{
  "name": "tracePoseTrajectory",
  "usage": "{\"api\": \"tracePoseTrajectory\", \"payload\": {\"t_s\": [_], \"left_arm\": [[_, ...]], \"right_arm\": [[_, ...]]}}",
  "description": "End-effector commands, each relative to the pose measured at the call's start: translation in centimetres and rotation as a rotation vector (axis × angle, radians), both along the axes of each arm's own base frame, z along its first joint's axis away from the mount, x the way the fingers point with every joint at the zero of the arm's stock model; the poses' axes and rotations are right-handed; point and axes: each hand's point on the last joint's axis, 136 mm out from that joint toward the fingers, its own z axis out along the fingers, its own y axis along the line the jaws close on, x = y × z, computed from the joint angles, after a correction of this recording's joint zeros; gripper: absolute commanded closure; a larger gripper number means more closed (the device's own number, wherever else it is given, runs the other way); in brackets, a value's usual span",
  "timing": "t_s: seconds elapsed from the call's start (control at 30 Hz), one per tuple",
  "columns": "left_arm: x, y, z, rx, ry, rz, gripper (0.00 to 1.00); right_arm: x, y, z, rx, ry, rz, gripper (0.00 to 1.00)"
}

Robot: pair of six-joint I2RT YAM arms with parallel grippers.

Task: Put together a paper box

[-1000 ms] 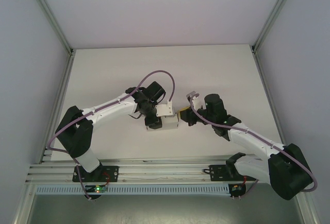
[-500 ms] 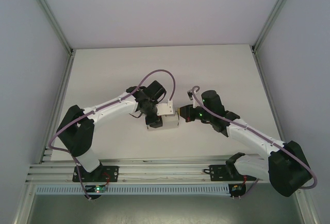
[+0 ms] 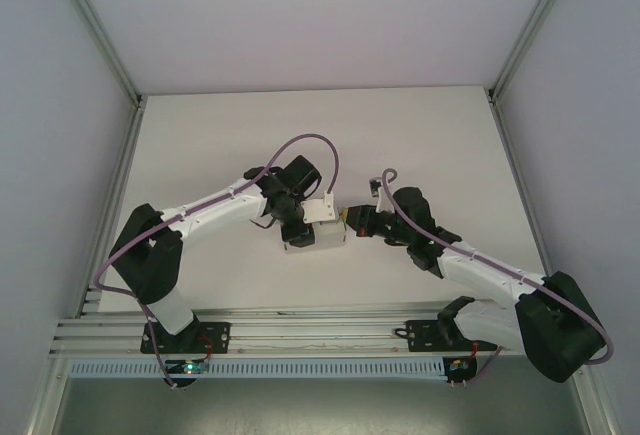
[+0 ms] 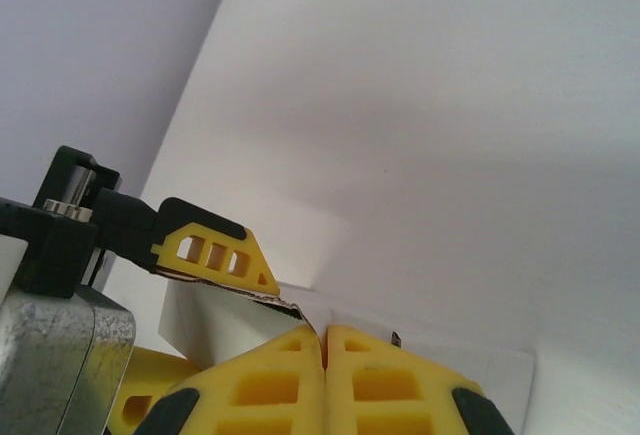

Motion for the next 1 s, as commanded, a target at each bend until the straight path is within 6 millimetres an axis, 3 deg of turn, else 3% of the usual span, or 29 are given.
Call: {"api": "tracePoseTrajectory", "payload": {"t_s": [0.0,0.23,0.37,0.5,0.6,0.67,0.7,0.73,0.97], "left_arm": [[0.0,0.0,-1.4,0.016,0.015,-0.001,0.55],[0.2,-0.1,-1.1,0.001,0.008,0.017,0.49],[0.4,-0.4,-0.6,-0.012,0.003,0.024,0.45],[0.7,-0.8,0.0,-0.033,-0.01,0.026,0.41],[0.7,-1.1,0.8,-0.058,-0.01,0.028,0.29],[0.5,-1.3,1.3,-0.072,-0.001,0.034,0.0],[0.4,-1.3,1.6,-0.08,0.001,0.035,0.0],[0.6,-1.4,2.1,-0.089,-0.007,0.043,0.0],[0.9,-1.2,4.3,-0.132,-0.065,0.093,0.0]], "right_arm": [[-1.5,1.5,-0.4,0.043,0.002,0.057,1.0],[-1.9,0.3,-2.7,-0.221,-0.231,0.06,1.0],[-1.6,-0.4,-2.4,-0.265,-0.33,0.022,1.0],[-1.7,-1.2,-3.3,-0.291,-0.332,-0.01,1.0],[-1.5,-1.2,-3.7,-0.322,-0.321,-0.023,1.0],[-1.4,-1.3,-4.3,-0.354,-0.307,-0.04,1.0],[-1.4,-1.5,-5.0,-0.38,-0.296,-0.044,1.0],[-0.8,-1.2,-4.3,-0.383,-0.304,-0.059,1.0],[-0.3,-0.8,-4.5,-0.446,-0.29,-0.097,1.0]]}}
